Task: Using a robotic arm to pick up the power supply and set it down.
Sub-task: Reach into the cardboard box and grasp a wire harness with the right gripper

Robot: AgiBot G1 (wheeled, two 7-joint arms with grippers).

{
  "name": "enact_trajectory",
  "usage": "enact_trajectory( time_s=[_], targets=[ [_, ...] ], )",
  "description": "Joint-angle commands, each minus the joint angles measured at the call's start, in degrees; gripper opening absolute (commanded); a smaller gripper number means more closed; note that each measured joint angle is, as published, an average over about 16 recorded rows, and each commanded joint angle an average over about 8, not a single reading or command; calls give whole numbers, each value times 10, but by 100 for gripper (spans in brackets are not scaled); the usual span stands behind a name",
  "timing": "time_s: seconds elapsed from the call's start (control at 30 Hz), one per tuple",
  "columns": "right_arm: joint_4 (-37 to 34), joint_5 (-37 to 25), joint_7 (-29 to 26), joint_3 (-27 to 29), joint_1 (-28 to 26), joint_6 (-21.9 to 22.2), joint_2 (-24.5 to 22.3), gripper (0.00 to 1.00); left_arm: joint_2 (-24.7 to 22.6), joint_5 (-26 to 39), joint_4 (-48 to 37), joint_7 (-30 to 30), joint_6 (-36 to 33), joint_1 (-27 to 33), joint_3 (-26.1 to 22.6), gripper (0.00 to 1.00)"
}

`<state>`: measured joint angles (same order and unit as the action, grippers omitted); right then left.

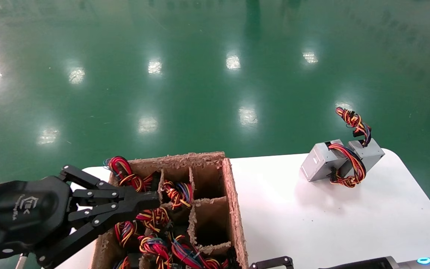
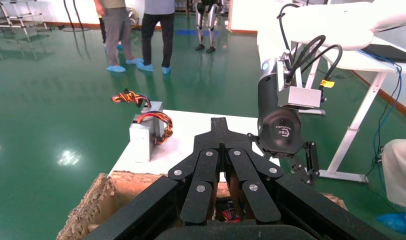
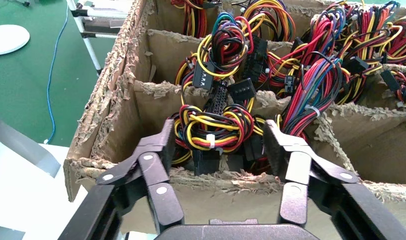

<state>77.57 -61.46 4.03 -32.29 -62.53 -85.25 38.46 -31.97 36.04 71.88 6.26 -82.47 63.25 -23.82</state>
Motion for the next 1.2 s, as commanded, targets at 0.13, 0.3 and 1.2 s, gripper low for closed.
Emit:
enact_trajectory(
  time_s=[0.13, 0.3, 1.2],
  targets=[
    [0, 0, 3, -3, -2, -1, 2, 21, 0, 0, 0, 0, 0, 0, 0, 0],
    [0, 1, 5, -5, -5, -2, 4, 0, 0, 0, 0, 0, 0, 0, 0, 0],
    [-3, 20, -18, -19, -10, -2, -1, 0, 0, 0, 0, 0, 0, 0, 0, 0]
  ],
)
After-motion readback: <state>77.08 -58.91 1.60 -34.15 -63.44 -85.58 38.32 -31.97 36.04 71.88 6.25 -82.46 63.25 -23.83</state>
